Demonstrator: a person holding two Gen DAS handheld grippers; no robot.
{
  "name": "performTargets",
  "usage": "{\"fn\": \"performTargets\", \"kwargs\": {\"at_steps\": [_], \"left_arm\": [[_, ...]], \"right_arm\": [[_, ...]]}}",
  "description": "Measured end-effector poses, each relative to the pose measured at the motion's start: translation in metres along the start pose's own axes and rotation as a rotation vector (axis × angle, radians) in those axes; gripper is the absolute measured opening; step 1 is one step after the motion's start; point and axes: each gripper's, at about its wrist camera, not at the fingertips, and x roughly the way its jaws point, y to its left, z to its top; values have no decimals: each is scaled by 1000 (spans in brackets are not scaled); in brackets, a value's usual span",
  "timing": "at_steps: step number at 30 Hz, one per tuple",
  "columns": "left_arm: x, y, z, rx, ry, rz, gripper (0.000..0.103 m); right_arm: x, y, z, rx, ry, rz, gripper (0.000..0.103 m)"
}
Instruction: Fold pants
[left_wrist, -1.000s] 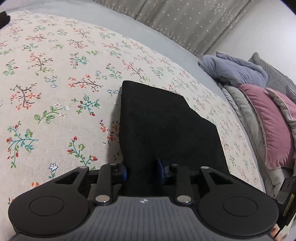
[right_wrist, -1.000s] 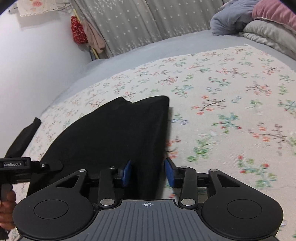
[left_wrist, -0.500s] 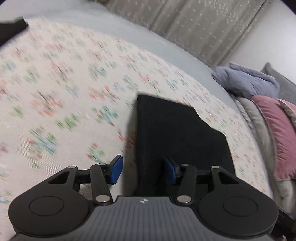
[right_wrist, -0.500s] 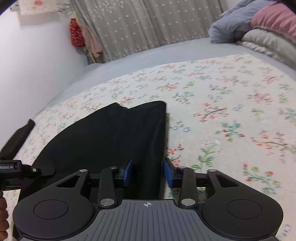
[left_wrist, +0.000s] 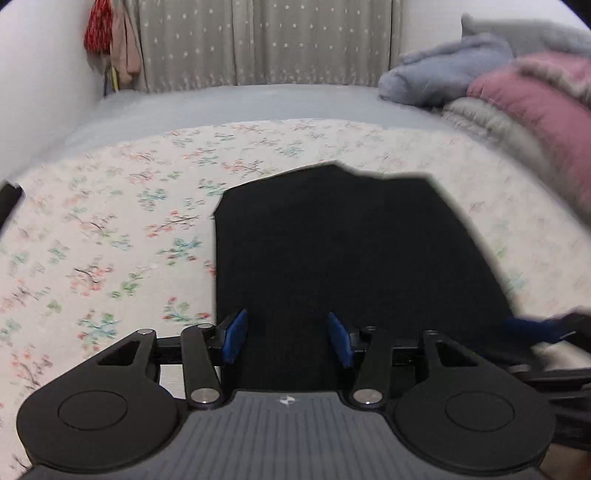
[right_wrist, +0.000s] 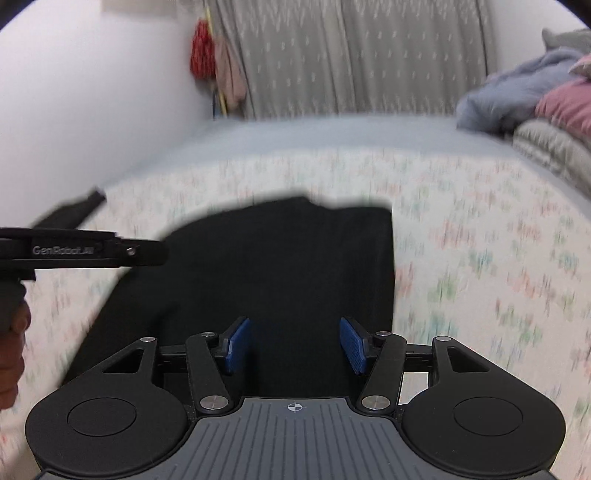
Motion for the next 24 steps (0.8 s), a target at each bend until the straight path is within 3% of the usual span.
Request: {"fn": "performTargets", "kwargs": {"at_steps": [10,16,24], "left_arm": [[-31,14,-27,-93,29,34,79],[-96,13,-57,-61,-27,107,83],[-203,7,-94,-109,-161,80,96]], "right_arm": [[-35,15,-34,-52,32,-46,59],[-74,22,-53,-42,21,-49,59],[-158,41,-77,59,-83,7,63]]}}
